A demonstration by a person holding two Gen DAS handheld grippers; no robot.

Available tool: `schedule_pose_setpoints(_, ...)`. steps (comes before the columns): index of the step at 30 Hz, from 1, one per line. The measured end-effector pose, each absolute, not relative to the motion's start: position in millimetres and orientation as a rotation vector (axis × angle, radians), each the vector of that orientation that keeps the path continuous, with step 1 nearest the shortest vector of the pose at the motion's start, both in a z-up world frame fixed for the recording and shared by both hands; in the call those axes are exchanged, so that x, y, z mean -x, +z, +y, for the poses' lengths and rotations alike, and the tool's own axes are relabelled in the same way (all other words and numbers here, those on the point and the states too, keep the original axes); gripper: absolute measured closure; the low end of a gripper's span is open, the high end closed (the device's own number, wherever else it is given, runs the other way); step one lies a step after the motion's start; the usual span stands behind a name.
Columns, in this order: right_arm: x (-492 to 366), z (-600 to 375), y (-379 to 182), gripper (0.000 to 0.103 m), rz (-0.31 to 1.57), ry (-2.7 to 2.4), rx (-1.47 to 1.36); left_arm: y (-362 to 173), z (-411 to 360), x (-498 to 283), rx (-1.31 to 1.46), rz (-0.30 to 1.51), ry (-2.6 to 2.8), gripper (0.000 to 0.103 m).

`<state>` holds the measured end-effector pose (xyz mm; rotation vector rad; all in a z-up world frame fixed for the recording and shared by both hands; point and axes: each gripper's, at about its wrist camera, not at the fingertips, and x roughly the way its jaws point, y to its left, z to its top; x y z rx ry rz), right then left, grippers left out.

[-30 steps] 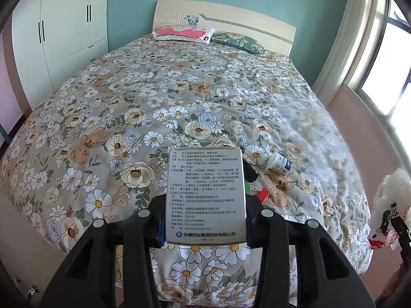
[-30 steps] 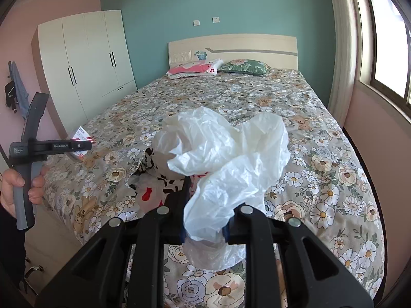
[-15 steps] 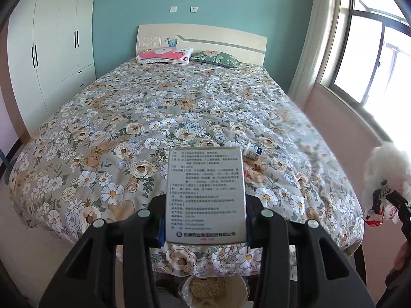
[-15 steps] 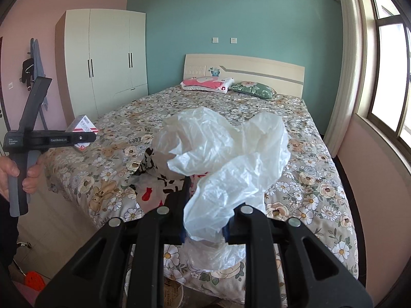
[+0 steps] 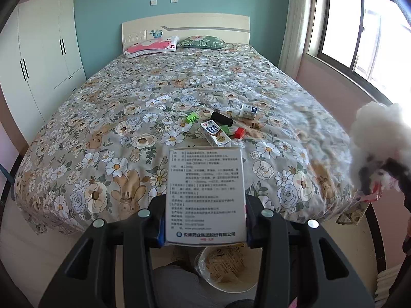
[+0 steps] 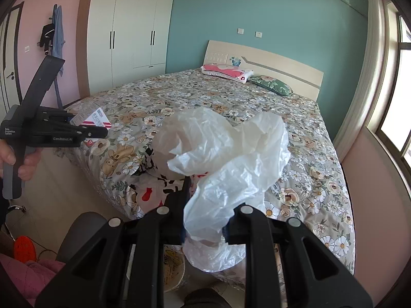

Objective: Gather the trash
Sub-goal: 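Carry the medicine box and plastic bag with both tools over the wastebasket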

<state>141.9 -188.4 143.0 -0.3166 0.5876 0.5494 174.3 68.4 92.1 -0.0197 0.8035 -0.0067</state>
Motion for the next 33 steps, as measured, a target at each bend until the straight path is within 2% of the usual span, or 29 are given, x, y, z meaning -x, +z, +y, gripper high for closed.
schedule_pose_setpoints(15, -119, -151, 65, 0.082, 0.749, 0.631, 0.380, 3, 72, -143, 0.006, 0.965, -0.056, 0.058)
schedule_pose_setpoints(33, -131, -139, -69, 0.082, 1.059, 0.660, 0.364, -109, 49, -143, -0.010, 1.203, -0.158, 0.058)
